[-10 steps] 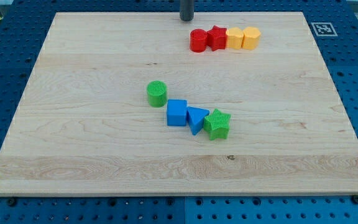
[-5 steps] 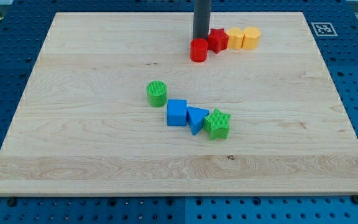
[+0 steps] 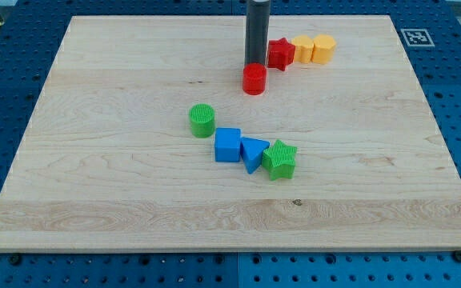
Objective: Move the red circle to the bottom of the red star
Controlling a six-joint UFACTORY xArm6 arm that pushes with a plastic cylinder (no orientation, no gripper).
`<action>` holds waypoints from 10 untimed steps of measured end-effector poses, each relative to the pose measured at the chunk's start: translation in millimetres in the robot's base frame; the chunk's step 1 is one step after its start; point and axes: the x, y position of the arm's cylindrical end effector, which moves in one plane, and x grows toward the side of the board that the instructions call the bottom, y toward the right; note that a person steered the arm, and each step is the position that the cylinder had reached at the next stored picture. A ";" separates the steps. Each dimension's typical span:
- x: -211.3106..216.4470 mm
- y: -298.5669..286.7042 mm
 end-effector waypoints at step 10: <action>52.6 -13.0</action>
